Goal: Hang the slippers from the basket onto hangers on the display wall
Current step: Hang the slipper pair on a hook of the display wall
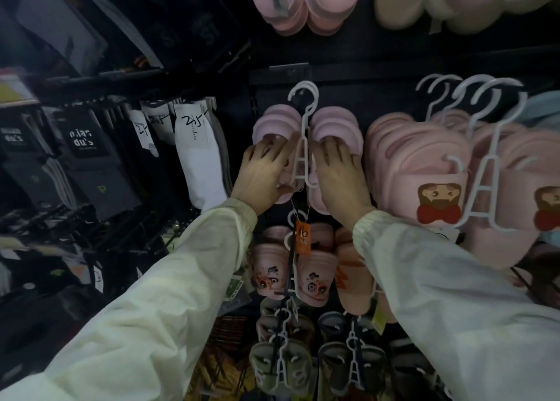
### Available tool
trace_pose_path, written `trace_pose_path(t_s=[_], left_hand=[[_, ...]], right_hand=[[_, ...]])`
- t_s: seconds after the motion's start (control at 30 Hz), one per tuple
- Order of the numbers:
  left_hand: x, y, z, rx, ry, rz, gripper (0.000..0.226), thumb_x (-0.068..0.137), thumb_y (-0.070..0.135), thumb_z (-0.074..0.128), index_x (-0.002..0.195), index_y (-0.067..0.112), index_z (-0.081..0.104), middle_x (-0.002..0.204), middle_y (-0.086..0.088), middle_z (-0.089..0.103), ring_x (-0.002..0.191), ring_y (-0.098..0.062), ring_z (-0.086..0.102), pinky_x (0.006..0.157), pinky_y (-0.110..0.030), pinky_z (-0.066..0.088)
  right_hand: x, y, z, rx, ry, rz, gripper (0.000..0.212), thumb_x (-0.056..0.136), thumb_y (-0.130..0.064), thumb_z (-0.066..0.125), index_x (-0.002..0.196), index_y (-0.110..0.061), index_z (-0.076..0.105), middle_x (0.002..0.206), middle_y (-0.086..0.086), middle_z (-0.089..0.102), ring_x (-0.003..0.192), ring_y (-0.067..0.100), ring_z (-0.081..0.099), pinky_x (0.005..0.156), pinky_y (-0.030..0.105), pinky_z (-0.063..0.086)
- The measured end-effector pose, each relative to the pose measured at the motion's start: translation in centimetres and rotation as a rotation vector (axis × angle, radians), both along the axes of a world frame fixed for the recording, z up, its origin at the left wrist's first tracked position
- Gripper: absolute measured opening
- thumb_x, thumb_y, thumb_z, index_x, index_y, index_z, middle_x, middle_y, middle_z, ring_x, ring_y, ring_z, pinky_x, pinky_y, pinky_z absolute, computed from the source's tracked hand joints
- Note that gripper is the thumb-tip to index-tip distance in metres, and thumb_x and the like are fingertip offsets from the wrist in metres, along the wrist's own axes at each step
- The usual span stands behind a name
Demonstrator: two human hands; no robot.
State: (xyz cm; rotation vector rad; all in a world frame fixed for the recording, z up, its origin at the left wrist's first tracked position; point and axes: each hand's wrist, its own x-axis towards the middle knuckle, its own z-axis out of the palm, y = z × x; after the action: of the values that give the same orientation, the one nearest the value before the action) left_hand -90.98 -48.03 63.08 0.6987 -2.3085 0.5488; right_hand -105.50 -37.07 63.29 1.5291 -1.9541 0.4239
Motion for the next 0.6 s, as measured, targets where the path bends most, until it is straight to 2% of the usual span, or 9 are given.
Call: trace_pose_path(t_s=[0.1, 0.2, 0.27, 0.47, 0.6], left_hand=[[0.1, -0.2, -0.2, 0.009, 0.009, 0.008, 0.116, 0.059, 0.036, 0.091, 0.155, 0.013, 0.030, 0.137, -0.012, 0.054, 0.124, -0.037, 0.049, 0.097, -0.048, 0.044], [0.4, -0.3, -0.1, 0.036, 0.027, 0.029, 0.117, 0.059, 0.035, 0.091, 0.155, 0.012, 0.029, 0.132, -0.015, 0.053, 0.114, -0.037, 0.054, 0.091, -0.048, 0.047], [0.5, -0.2, 0.1, 0.019, 0.004, 0.046, 0.115, 0.061, 0.038, 0.090, 0.155, 0.012, 0.029, 0.130, -0.014, 0.053, 0.111, -0.035, 0.055, 0.088, -0.046, 0.048], [-0.4, 0.0, 0.2, -0.023, -0.029, 0.093, 0.109, 0.058, 0.041, 0.091, 0.151, 0.015, 0.040, 0.130, -0.017, 0.055, 0.115, -0.038, 0.055, 0.087, -0.047, 0.050], [-0.8, 0.2, 0.2, 0.003, -0.026, 0.111, 0.105, 0.061, 0.042, 0.089, 0.151, 0.017, 0.041, 0.134, -0.017, 0.054, 0.122, -0.039, 0.052, 0.091, -0.050, 0.048]], right_hand=[[-0.4, -0.4, -0.1, -0.010, -0.035, 0.038, 0.067, 0.075, -0.008, 0.040, 0.142, -0.011, 0.044, 0.130, 0.015, 0.051, 0.119, 0.035, 0.049, 0.083, 0.046, 0.046], [-1.0, -1.0, -0.5, -0.009, -0.059, 0.055, 0.067, 0.082, -0.009, 0.061, 0.146, -0.011, 0.040, 0.135, 0.015, 0.049, 0.123, 0.035, 0.047, 0.087, 0.048, 0.047], [-1.2, -1.2, -0.7, 0.004, -0.070, 0.067, 0.071, 0.081, -0.011, 0.067, 0.147, -0.011, 0.039, 0.138, 0.015, 0.048, 0.126, 0.035, 0.045, 0.089, 0.049, 0.047], [-1.1, -0.7, -1.0, -0.050, -0.138, 0.125, 0.075, 0.075, -0.005, 0.074, 0.144, -0.006, 0.044, 0.140, 0.021, 0.048, 0.132, 0.041, 0.044, 0.092, 0.050, 0.048], [-0.8, 0.0, -1.0, -0.065, -0.181, 0.148, 0.077, 0.069, -0.006, 0.077, 0.141, -0.005, 0.048, 0.133, 0.023, 0.052, 0.123, 0.042, 0.048, 0.091, 0.051, 0.048]])
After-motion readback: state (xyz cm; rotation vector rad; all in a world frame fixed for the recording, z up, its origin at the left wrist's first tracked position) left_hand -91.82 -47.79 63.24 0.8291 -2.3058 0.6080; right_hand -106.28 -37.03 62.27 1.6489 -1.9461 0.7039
